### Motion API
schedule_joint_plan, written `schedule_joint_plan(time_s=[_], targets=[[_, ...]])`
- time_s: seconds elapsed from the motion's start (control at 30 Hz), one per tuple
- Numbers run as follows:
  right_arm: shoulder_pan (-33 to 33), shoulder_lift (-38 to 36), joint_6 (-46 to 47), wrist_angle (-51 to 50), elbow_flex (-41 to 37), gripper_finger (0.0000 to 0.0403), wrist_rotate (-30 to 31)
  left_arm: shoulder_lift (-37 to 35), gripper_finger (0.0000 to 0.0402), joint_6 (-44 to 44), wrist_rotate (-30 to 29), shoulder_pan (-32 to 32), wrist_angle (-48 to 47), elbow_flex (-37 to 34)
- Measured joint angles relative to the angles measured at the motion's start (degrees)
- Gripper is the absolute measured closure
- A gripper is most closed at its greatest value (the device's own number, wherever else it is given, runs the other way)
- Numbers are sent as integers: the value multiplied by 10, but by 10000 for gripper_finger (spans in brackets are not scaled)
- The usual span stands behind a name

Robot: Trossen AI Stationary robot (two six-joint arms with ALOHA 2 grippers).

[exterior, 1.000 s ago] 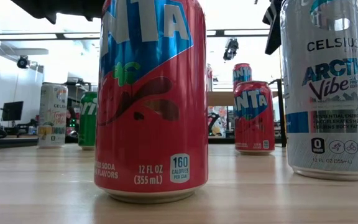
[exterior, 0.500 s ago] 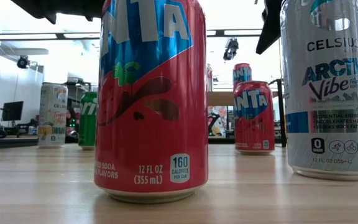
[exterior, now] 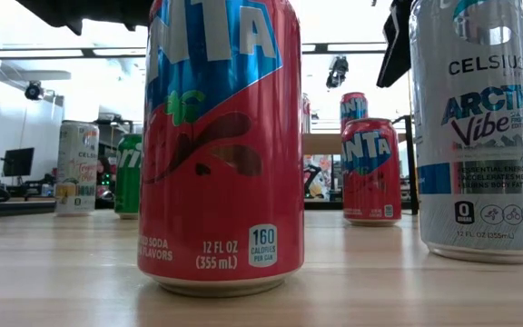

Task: Place canned beverage on shelf
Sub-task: Put the top orange soda can on the shelf aligned with the other orange soda can

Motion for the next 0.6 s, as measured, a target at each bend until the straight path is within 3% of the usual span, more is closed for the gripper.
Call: schedule_joint_plan(time_s=[0.6], targets=[[-1,-26,-50,210,-123,93,33,0,81,0,0,0,0,0]])
